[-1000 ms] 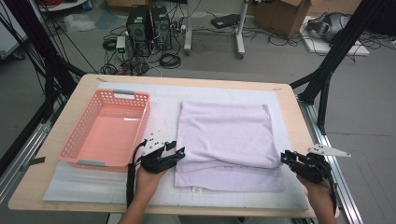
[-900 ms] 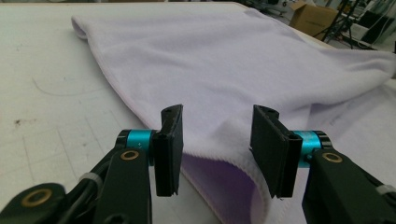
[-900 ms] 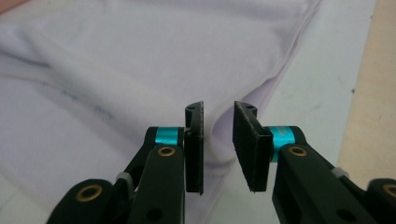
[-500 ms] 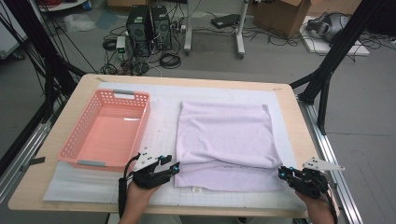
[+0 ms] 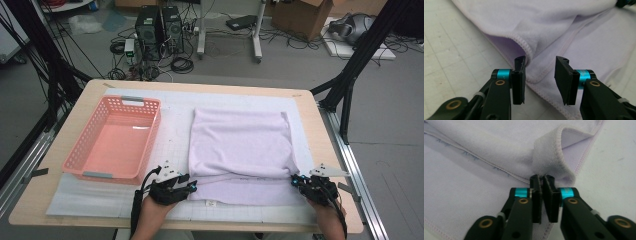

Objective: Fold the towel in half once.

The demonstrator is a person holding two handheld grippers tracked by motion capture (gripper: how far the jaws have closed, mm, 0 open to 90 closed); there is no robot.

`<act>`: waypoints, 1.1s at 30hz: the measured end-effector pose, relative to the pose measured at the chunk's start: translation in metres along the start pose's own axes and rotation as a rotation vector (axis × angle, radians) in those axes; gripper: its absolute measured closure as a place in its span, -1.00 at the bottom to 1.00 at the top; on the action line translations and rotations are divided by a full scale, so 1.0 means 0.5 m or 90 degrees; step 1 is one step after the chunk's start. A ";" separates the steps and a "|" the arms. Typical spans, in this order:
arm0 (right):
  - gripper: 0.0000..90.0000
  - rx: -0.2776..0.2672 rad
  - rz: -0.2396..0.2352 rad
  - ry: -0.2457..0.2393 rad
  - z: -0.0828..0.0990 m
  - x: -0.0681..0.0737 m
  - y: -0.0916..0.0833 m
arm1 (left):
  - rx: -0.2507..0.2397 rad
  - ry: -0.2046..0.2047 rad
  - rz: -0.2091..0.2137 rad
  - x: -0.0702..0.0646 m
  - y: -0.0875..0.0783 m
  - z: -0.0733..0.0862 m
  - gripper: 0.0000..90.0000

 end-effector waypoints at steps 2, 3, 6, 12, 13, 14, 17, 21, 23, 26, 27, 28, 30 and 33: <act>0.94 0.000 -0.001 0.006 0.000 0.002 -0.001 | 0.005 0.009 -0.029 -0.002 0.001 0.000 0.62; 0.94 0.001 -0.006 0.006 0.001 0.003 -0.003 | -0.001 0.009 -0.031 -0.003 -0.001 0.000 0.81; 0.95 -0.004 -0.020 0.004 0.005 0.012 -0.019 | -0.010 0.018 -0.026 -0.005 -0.006 0.001 0.99; 0.95 -0.020 -0.045 -0.002 0.010 0.031 -0.062 | -0.043 -0.020 0.022 0.005 -0.037 -0.001 0.99; 0.95 -0.020 -0.049 -0.003 0.011 0.035 -0.066 | -0.052 -0.035 0.037 0.009 -0.051 -0.002 0.99; 0.95 -0.019 -0.055 -0.006 0.013 0.039 -0.069 | -0.052 -0.040 0.043 0.011 -0.057 0.000 0.99; 0.95 -0.012 -0.061 -0.012 0.018 0.047 -0.074 | -0.049 -0.054 0.053 0.016 -0.067 0.005 0.99; 0.98 -0.054 -0.079 -0.012 0.010 0.059 -0.098 | -0.066 -0.065 0.042 0.027 -0.083 0.005 0.99; 0.79 -0.070 -0.053 -0.001 0.005 0.051 -0.099 | -0.067 -0.061 0.030 0.027 -0.081 0.006 0.96; 0.70 -0.070 -0.044 0.010 0.005 0.043 -0.094 | -0.066 -0.061 0.019 0.020 -0.067 0.006 0.53; 0.53 -0.068 -0.046 0.001 0.003 0.043 -0.086 | -0.065 -0.047 0.008 0.016 -0.054 0.003 0.37; 0.53 -0.068 -0.046 0.001 0.003 0.043 -0.086 | -0.065 -0.047 0.008 0.016 -0.054 0.003 0.30; 0.32 -0.058 -0.043 -0.029 -0.002 0.048 -0.075 | -0.057 -0.047 -0.006 0.016 -0.037 0.000 0.15; 0.22 -0.010 -0.042 -0.084 -0.004 0.056 -0.038 | -0.023 -0.042 -0.004 0.011 -0.011 -0.002 0.16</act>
Point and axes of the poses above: each handheld gripper's, and its own axes: y roughly forward along the jaws, z roughly out of its underside, x roughly to its left, the point moved 3 cm from there along y, roughly forward along the jaws, and after that the axes turned 12 degrees about -z, right-handed, at the moved point
